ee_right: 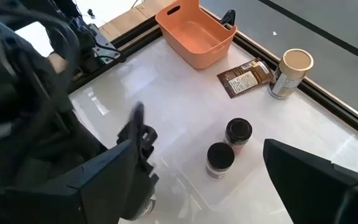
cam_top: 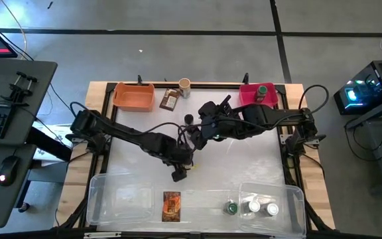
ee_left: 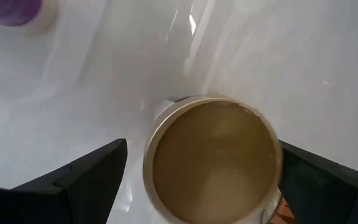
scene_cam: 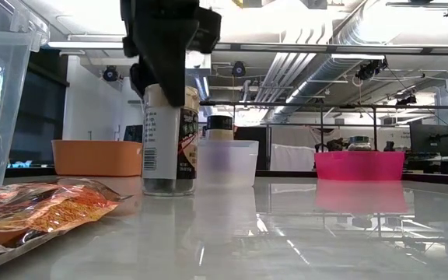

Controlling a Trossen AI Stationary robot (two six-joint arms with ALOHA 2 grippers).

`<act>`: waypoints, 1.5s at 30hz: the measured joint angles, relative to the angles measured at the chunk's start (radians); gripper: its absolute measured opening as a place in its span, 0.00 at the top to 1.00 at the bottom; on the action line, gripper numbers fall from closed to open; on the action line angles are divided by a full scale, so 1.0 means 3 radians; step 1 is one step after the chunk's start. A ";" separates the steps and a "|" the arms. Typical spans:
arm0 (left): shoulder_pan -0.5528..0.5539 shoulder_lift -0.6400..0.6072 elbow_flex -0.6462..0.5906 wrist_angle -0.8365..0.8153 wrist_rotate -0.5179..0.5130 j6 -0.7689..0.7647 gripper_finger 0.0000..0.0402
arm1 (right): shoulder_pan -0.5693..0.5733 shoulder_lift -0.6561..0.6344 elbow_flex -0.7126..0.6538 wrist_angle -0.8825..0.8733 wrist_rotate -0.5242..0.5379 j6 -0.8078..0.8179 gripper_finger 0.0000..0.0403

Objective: Sort spices by type
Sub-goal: Put the bottom gold seasoning bottle into the left transparent bin

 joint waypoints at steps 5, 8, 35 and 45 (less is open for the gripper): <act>0.0001 0.0079 -0.0003 0.0076 0.0000 0.0002 0.07 | 0.0001 0.0000 0.0000 0.0035 -0.0006 0.0001 0.14; 0.0001 0.0081 -0.0003 0.0131 -0.0020 0.0080 0.07 | 0.0001 0.0001 0.0000 0.0032 -0.0010 -0.0001 0.14; -0.0153 -0.0663 -0.0004 -0.1233 -0.0296 0.0312 0.40 | 0.0027 0.0003 0.0000 -0.0056 0.0037 -0.0065 0.14; -0.0872 -0.2149 -0.0001 -0.1675 -0.0744 -0.0991 0.40 | 0.0014 0.0003 0.0000 -0.0076 0.0096 -0.0090 0.14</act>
